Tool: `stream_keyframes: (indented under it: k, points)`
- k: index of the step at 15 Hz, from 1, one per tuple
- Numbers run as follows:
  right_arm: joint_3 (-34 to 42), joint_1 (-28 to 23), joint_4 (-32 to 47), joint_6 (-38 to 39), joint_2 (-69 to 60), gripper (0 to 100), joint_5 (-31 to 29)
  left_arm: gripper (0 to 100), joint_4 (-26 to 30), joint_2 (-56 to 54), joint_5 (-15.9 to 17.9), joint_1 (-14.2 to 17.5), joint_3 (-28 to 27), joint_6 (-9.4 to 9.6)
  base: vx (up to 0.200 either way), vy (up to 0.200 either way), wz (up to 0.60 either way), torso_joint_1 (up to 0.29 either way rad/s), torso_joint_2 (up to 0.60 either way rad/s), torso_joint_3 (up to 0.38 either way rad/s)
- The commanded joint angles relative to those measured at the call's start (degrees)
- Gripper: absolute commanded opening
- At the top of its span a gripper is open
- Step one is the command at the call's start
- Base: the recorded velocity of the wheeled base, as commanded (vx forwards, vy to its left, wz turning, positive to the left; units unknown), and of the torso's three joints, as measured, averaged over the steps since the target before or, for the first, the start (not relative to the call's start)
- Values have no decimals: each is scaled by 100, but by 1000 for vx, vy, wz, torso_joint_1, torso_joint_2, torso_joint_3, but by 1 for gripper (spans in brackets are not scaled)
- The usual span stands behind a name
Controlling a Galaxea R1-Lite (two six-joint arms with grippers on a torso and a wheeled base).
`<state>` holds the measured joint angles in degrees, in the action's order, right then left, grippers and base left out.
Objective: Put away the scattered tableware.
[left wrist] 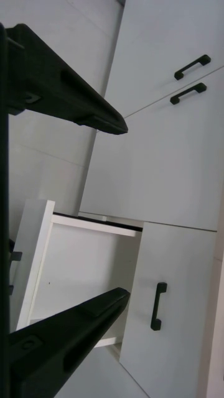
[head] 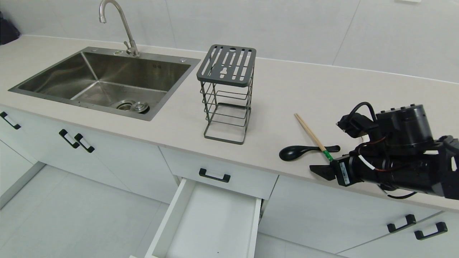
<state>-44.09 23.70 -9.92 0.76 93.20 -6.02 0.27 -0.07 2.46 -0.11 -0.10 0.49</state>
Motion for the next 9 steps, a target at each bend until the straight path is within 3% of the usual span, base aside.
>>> stream_keyframes:
  k: [1, 9]
  points:
    - [-20, 38, -1, 12, 120, 0, -57, 100, 0, 7, 0, 2, 1, 4, 0, 0, 0, 0, 0, 0]
    - [-64, 47, -27, 100, 331, 0, -118, 100, 0, 7, 0, -7, 1, -5, 0, 0, 0, 0, 0, 0]
